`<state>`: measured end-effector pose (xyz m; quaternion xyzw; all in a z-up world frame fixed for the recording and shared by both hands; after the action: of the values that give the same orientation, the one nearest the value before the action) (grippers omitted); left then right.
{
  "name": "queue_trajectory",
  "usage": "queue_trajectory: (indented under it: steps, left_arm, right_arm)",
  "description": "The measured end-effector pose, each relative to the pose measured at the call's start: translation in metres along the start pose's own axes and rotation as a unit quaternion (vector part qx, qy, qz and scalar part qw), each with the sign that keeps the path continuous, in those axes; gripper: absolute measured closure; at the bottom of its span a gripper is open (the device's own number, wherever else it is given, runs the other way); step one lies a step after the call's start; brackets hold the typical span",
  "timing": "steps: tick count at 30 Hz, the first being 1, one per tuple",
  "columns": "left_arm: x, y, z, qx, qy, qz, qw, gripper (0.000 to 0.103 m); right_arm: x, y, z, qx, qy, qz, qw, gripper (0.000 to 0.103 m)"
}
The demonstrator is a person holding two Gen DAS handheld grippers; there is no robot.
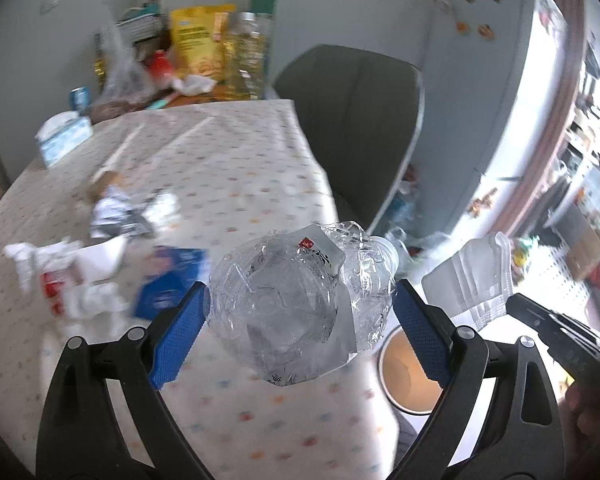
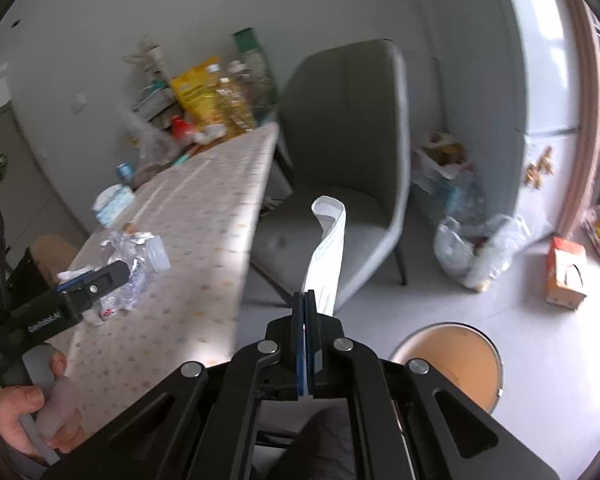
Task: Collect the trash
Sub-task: 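Carry both items over the white bin and open both tools to drop them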
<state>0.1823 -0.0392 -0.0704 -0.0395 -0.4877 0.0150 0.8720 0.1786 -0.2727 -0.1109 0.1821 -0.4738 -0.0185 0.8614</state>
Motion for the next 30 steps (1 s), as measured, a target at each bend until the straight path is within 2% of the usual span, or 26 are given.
queue_trajectory:
  steps: [12,16,19,20,21,22,23,30]
  left_arm:
    - [-0.007,-0.086,-0.052,-0.037,0.040,-0.052,0.9972,0.012]
    - [-0.014,-0.111,-0.066,-0.047,0.053,-0.068,0.9952,0.012]
    - [-0.021,-0.126,-0.076,-0.051,0.066,-0.078,0.9934,0.012]
    - [-0.023,-0.129,-0.078,-0.052,0.069,-0.081,0.9929,0.012]
    - [-0.026,-0.135,-0.082,-0.053,0.073,-0.086,0.9922,0.012]
    - [-0.028,-0.138,-0.084,-0.053,0.076,-0.088,0.9917,0.012]
    - [-0.029,-0.141,-0.087,-0.054,0.080,-0.091,0.9911,0.012]
    - [-0.043,-0.174,-0.100,-0.070,0.099,-0.115,0.9859,0.012]
  right_arm:
    - [-0.036,-0.107,-0.014,-0.080,0.031,-0.064,0.994,0.101]
    - [-0.054,-0.137,-0.027,-0.094,0.045,-0.085,0.991,0.101]
    - [-0.072,-0.159,-0.045,-0.087,0.070,-0.110,0.988,0.097]
    - [-0.078,-0.165,-0.050,-0.089,0.079,-0.115,0.986,0.087]
    - [-0.084,-0.172,-0.054,-0.092,0.086,-0.123,0.984,0.055]
    - [-0.089,-0.180,-0.055,-0.099,0.086,-0.133,0.982,0.041]
    - [-0.093,-0.185,-0.055,-0.106,0.081,-0.140,0.981,0.036]
    - [-0.101,-0.216,-0.030,-0.139,0.075,-0.152,0.976,0.040]
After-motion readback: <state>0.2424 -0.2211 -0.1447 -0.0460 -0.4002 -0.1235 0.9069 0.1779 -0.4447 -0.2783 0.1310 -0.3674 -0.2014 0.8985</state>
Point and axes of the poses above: each gripper's, at about its wrist camera, not at the fingertips, and z roughly against the way its jaws point, y to its left, x to its top, the point moved 2 cm from there along -z, roughly the way its jaws point, and after that the axes turned 12 degrees about -y, right-handed, at the moved point
